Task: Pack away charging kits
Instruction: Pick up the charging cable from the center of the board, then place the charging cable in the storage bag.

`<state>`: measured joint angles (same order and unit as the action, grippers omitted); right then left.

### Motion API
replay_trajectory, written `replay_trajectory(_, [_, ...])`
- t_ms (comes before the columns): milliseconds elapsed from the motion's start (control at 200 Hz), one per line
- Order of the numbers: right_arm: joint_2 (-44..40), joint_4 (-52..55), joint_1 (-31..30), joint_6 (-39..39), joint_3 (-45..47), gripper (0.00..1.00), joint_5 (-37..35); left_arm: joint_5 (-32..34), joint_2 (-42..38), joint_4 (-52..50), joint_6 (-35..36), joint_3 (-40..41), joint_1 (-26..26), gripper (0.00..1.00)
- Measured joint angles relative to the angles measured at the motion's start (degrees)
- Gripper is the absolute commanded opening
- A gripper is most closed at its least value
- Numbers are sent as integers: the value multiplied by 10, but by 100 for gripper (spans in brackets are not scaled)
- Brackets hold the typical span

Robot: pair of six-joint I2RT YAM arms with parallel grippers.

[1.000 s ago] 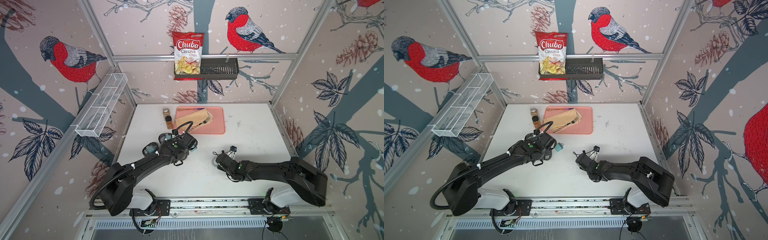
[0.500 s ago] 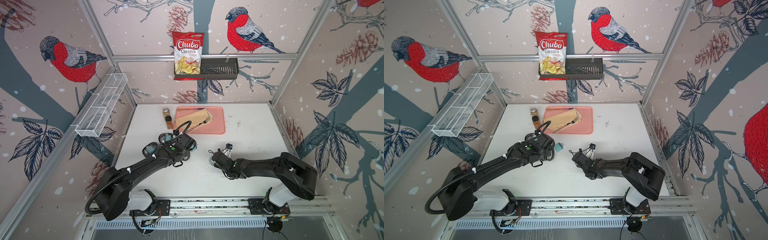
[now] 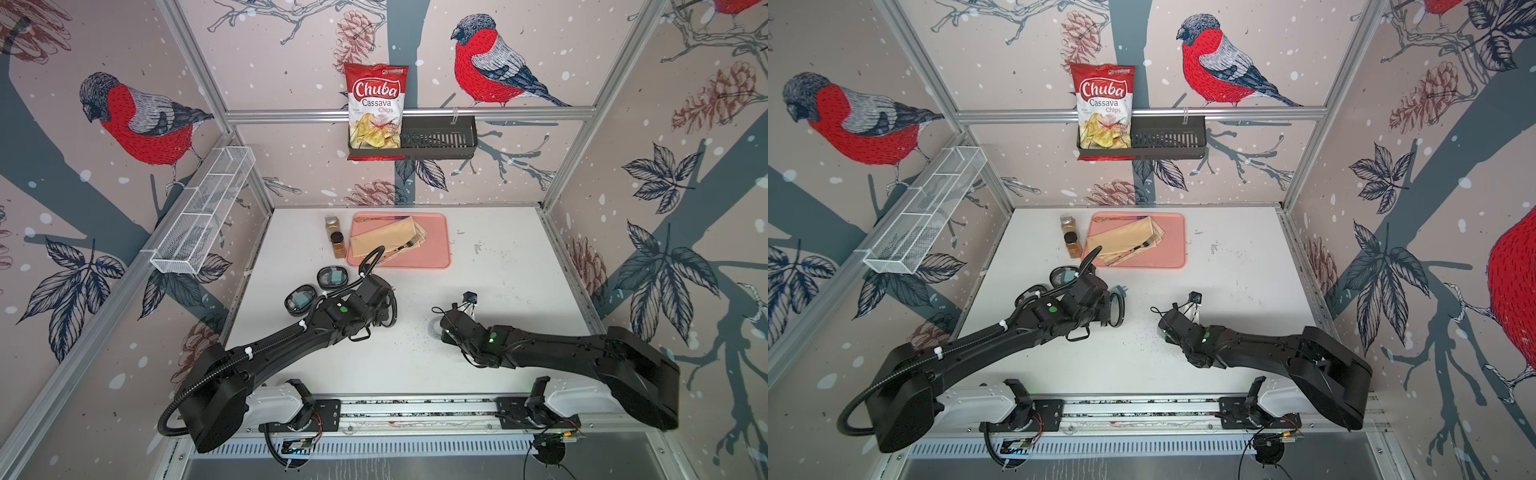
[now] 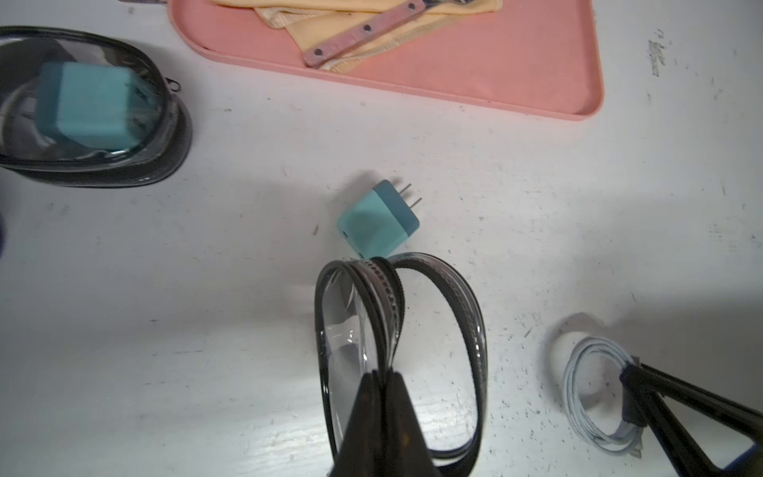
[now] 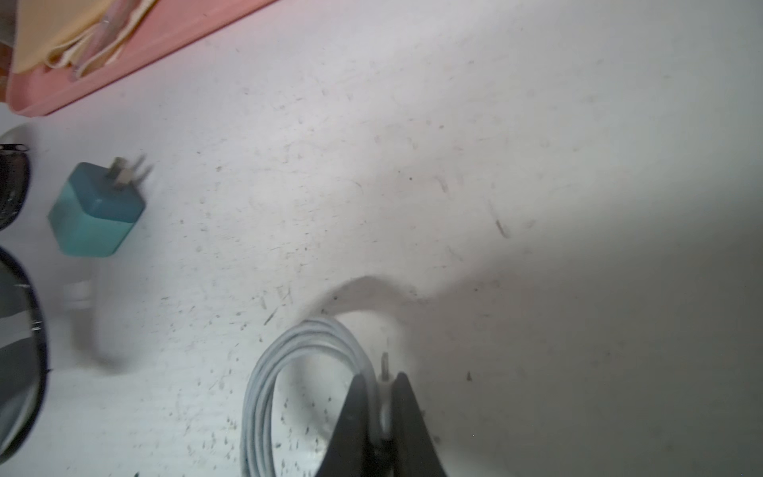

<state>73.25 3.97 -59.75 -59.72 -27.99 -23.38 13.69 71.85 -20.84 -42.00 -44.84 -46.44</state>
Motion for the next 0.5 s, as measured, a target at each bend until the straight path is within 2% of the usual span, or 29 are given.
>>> replay_trajectory(295, [-125, -8, -34, 54, 8, 0, 16, -14, 62, 40, -6, -25, -74, 0])
replay_trajectory(500, [-167, -29, -55, 72, 16, 0, 27, -16, 97, 56, -13, -46, -89, 0])
